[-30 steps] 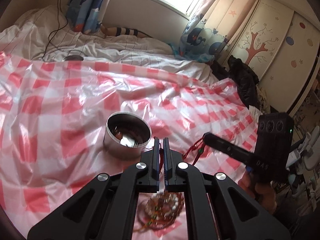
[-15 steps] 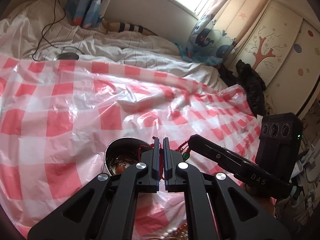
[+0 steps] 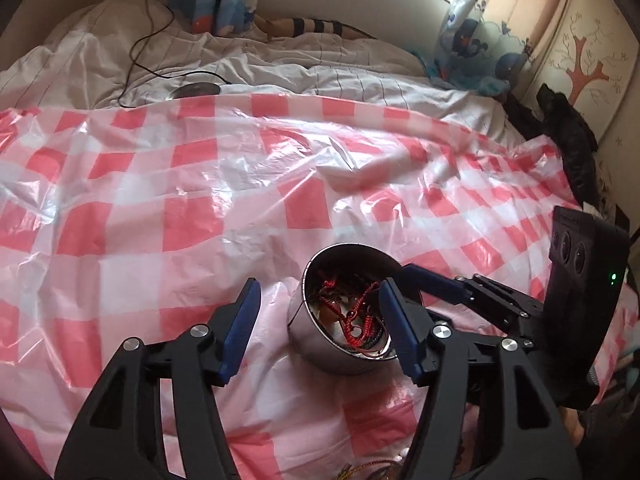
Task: Organize jewelry
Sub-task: 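Grasp the gold bead bracelet with the left tool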
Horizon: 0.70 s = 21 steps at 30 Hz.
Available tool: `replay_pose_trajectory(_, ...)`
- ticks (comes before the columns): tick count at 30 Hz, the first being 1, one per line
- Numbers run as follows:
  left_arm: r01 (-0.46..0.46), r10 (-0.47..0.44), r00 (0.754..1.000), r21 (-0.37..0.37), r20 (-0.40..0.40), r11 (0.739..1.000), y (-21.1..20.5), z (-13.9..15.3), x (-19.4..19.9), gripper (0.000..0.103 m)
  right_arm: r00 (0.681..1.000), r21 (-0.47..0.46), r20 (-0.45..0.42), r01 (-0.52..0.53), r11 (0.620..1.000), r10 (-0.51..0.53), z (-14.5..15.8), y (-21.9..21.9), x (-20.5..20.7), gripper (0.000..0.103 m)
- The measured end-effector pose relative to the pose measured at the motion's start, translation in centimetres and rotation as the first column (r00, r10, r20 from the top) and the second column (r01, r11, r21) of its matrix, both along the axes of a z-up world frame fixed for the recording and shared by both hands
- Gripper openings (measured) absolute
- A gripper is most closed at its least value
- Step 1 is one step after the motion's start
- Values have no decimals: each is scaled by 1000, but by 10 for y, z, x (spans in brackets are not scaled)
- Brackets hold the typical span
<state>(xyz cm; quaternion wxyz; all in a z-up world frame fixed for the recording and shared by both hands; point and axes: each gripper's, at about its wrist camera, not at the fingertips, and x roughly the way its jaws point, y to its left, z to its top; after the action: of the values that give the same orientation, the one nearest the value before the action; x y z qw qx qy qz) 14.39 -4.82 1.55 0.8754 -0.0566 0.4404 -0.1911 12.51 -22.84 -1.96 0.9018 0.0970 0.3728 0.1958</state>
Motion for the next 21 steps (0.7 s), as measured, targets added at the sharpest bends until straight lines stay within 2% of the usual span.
replay_pose_trajectory(6,-29,29,999,-3,25,1000,28,11,-36,61,996,66,67,61,996,-66,31,-27,-30,51)
replay_pose_trajectory(9,4,-4,1000,30,18,1000,33,1,-68,62,996,58,45,79,995,-82,35,-41,-57,52)
replay_pose_trajectory(13,48,-47,999,94,-14,994,31,-23,-114,62,999,32,-9,53,998,-52,25,-49,-106,52)
replay_pose_trajectory(16,118,-123,992,187,18,975,13,-29,-136,62,999,15,-44,13,1000,-12,15,-44,-138,51)
replay_pose_trajectory(19,190,-221,971,267,91,945,-5,-28,-154,62,997,-66,-59,-54,996,50,9,-20,-154,51)
replay_pose_trajectory(21,223,-265,958,288,113,931,-12,-32,-160,62,995,-126,-37,-93,988,89,10,-5,-159,51)
